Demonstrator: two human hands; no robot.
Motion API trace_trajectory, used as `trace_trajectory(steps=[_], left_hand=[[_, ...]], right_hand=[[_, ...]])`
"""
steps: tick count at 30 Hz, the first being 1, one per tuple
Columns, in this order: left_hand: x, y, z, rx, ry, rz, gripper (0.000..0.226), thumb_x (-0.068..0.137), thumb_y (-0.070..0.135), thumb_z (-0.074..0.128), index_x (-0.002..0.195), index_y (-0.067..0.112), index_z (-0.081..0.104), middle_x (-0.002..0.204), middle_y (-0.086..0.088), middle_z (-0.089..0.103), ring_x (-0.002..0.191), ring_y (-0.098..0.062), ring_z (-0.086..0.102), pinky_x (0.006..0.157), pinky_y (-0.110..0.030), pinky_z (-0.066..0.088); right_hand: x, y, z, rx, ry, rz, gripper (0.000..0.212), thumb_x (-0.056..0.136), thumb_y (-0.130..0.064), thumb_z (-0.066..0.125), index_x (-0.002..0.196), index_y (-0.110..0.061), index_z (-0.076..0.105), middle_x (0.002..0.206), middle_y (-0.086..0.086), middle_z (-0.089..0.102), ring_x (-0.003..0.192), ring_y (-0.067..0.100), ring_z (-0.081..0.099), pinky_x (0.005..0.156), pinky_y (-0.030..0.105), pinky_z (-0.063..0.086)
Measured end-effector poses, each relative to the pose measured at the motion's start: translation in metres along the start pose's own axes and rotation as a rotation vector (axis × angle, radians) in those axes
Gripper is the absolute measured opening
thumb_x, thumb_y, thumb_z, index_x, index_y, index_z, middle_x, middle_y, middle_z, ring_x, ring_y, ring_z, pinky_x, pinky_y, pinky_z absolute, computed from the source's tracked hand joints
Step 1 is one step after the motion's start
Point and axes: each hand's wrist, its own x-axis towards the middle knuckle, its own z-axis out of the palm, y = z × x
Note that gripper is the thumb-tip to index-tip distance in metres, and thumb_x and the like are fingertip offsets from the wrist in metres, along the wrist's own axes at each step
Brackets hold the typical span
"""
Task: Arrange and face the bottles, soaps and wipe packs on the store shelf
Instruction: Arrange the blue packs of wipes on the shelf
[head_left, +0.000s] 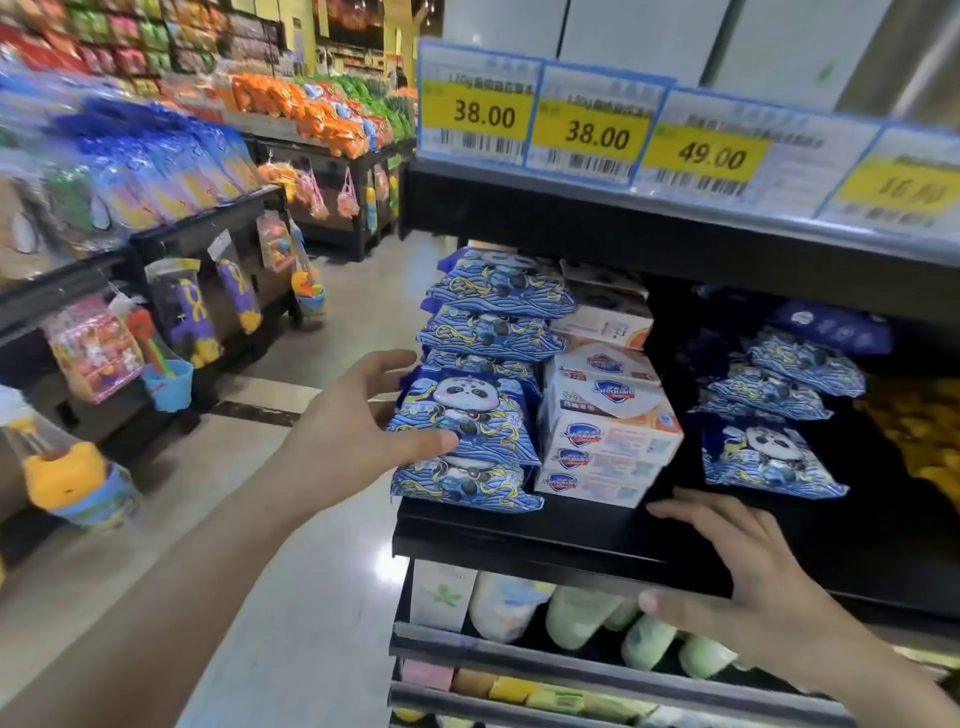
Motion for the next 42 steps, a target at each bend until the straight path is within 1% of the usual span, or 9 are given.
trace_trajectory(steps=[4,8,13,18,23,27,34,39,42], left_hand=[[-0.003,-0.005,0.009,-0.031,0.051,-0.005,0.081,0.067,0.034,0.095,0.136,0.04,0.053,0.126,0.024,0.062,0.103,0.001,0.069,0.073,-0.009,0.054],[-0.003,-0.003,0.018,-0.035,0.069,0.012,0.079,0.069,0.03,0.094,0.136,0.038,0.052,0.124,0.026,0.058,0.099,0.019,0.063,0.068,0.001,0.046],[-0.004,-0.005,0.018,-0.03,0.06,0.01,0.089,0.068,0.035,0.095,0.143,0.039,0.047,0.128,0.022,0.058,0.114,-0.004,0.066,0.092,-0.027,0.058],[-0.009,-0.004,0.019,-0.021,0.068,0.014,0.097,0.071,0.035,0.092,0.15,0.043,0.036,0.129,0.023,0.053,0.114,0.005,0.057,0.07,-0.003,0.049],[-0.02,-0.008,0.014,-0.095,0.066,0.003,0.106,0.058,0.054,0.093,0.149,0.046,0.038,0.137,0.021,0.052,0.121,0.0,0.058,0.092,-0.024,0.053],[-0.034,-0.006,0.011,-0.049,0.133,0.032,0.096,0.062,0.049,0.086,0.147,0.042,0.043,0.139,0.017,0.054,0.124,-0.001,0.057,0.096,-0.022,0.049],[-0.074,0.021,0.028,0.173,0.318,0.264,0.059,0.079,0.031,0.083,0.131,0.039,0.056,0.13,0.021,0.057,0.124,-0.001,0.056,0.099,-0.025,0.045],[-0.092,0.051,0.071,0.316,0.38,0.352,0.046,0.084,0.03,0.079,0.125,0.037,0.059,0.125,0.023,0.057,0.119,0.005,0.055,0.099,-0.01,0.04],[-0.099,0.072,0.115,0.382,0.335,0.417,0.042,0.085,0.034,0.074,0.124,0.041,0.058,0.123,0.03,0.055,0.12,0.009,0.051,0.1,-0.006,0.035]], right_hand=[[0.001,-0.002,0.004,0.002,0.039,0.012,0.096,0.045,-0.106,0.047,0.13,-0.061,0.046,0.14,-0.045,0.021,0.13,-0.001,0.022,0.105,0.025,0.025],[0.004,-0.005,0.004,0.005,0.049,0.033,0.092,0.047,-0.104,0.05,0.128,-0.061,0.047,0.138,-0.043,0.024,0.129,0.0,0.023,0.106,0.028,0.028],[0.005,-0.004,0.006,-0.008,0.056,0.045,0.095,0.044,-0.108,0.043,0.127,-0.061,0.047,0.14,-0.037,0.029,0.128,0.001,0.023,0.109,0.033,0.031],[0.002,-0.002,0.01,0.005,0.073,0.046,0.096,0.047,-0.107,0.042,0.131,-0.06,0.047,0.143,-0.033,0.031,0.129,0.0,0.022,0.107,0.03,0.028],[0.0,-0.001,0.011,0.007,0.077,0.038,0.095,0.047,-0.109,0.039,0.129,-0.062,0.045,0.143,-0.033,0.031,0.128,-0.002,0.02,0.106,0.03,0.027],[0.001,0.0,0.012,0.004,0.082,0.019,0.091,0.045,-0.109,0.04,0.125,-0.066,0.043,0.141,-0.034,0.03,0.127,-0.003,0.019,0.108,0.03,0.027],[-0.001,0.011,0.011,0.116,0.172,-0.073,0.063,0.068,-0.084,0.064,0.125,-0.057,0.053,0.136,-0.035,0.041,0.127,-0.001,0.032,0.104,0.024,0.029],[-0.011,0.036,-0.008,0.335,0.444,-0.123,0.028,0.087,-0.032,0.077,0.112,-0.043,0.068,0.116,-0.025,0.058,0.114,-0.004,0.054,0.093,0.017,0.045],[-0.014,0.068,-0.025,0.31,0.57,-0.099,0.024,0.087,-0.026,0.077,0.108,-0.037,0.071,0.112,-0.02,0.058,0.103,0.0,0.057,0.084,0.021,0.047]])
